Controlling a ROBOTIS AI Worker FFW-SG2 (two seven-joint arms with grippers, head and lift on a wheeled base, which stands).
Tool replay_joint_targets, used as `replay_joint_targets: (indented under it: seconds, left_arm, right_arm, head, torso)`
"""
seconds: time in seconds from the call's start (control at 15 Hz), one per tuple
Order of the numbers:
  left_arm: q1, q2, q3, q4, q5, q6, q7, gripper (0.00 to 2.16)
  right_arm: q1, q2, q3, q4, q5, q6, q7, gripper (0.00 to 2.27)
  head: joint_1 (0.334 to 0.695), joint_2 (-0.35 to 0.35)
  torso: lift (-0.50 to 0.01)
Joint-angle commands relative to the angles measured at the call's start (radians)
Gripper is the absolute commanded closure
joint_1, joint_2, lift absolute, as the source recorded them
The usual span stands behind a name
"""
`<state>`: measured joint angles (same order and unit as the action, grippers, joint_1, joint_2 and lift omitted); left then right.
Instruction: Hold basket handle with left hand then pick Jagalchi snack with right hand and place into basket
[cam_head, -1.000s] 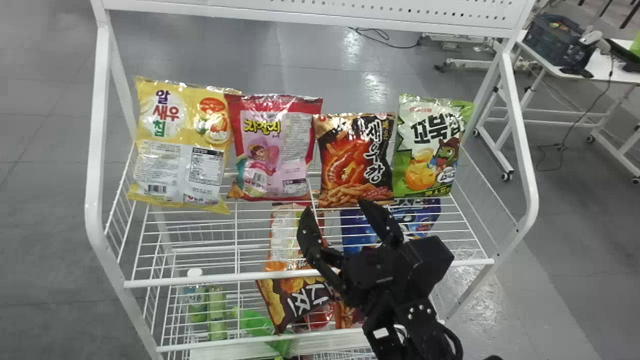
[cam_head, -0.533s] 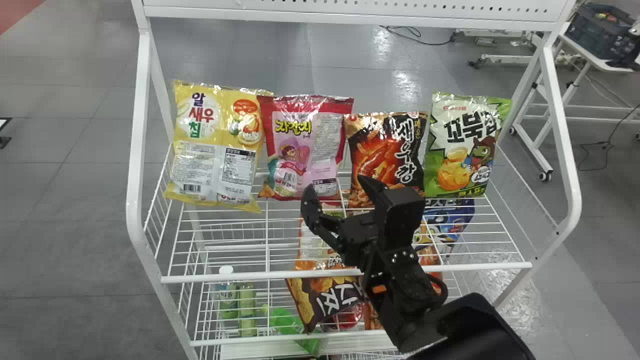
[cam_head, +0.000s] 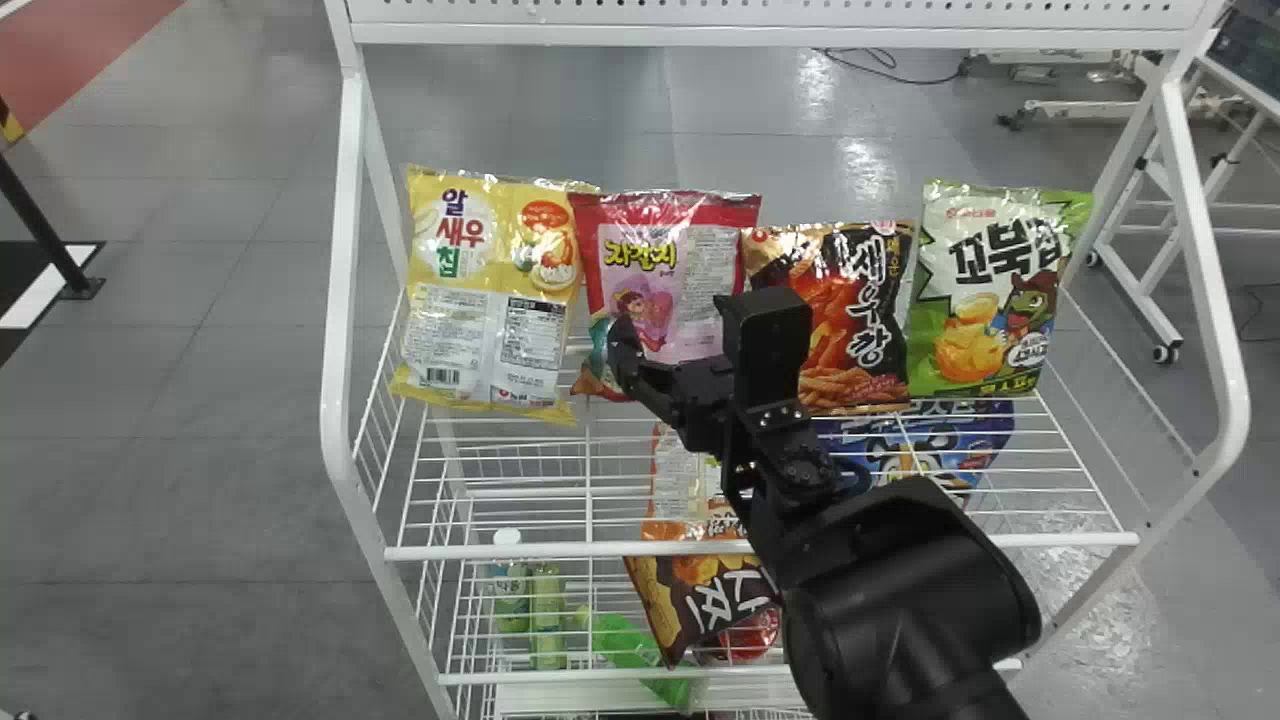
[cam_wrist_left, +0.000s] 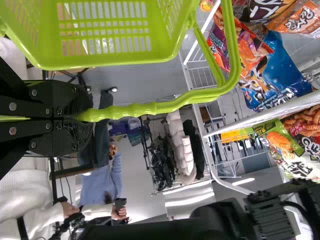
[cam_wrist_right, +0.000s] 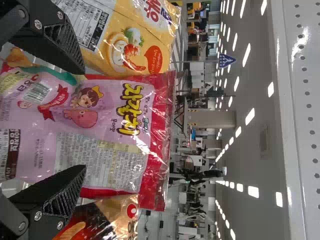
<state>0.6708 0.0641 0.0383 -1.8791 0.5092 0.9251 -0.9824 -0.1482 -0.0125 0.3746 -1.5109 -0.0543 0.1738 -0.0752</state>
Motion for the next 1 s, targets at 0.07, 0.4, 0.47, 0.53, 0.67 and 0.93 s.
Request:
replay_joint_targets:
  seconds: [0.07, 0.4, 0.47, 0.53, 0.67, 0.93]
  left_arm:
    - [0.003, 0.0, 0.003, 0.0, 0.0, -0.002, -0.001, 1.52]
    - [-0.002, 0.003, 0.003, 0.0, 0.0, -0.002, -0.001, 1.52]
    - [-0.002, 0.005, 0.005, 0.0, 0.0, -0.002, -0.001, 1.52]
    - [-0.002, 0.006, 0.006, 0.0, 0.0, -0.002, -0.001, 1.52]
    - [-0.007, 0.006, 0.006, 0.001, 0.0, -0.002, 0.002, 1.52]
    - [-0.02, 0.005, 0.0, 0.014, 0.0, -0.002, 0.007, 1.52]
  right_arm:
    - [-0.037, 0.013, 0.006, 0.043, 0.004, 0.007, 0.0, 0.19]
    - [-0.09, 0.013, 0.0, 0.116, 0.001, 0.028, -0.02, 0.29]
    - [-0.1, 0.013, 0.0, 0.132, -0.004, 0.028, -0.018, 0.38]
    - [-0.106, 0.013, 0.0, 0.135, -0.009, 0.031, -0.017, 0.64]
    - [-0.108, 0.013, 0.0, 0.133, -0.009, 0.08, -0.017, 1.42]
    - [-0.065, 0.013, 0.0, 0.084, -0.013, 0.089, -0.015, 1.69]
  head:
    - [0.695, -0.006]
    - [0.695, -0.002]
    - [0.695, -0.006]
    - [0.695, -0.01]
    - [0.695, -0.012]
    - [0.695, -0.01]
  torso:
    - [-0.01]
    - [-0.01]
    - [-0.01]
    - [-0.01]
    - [-0.01]
    - [-0.01]
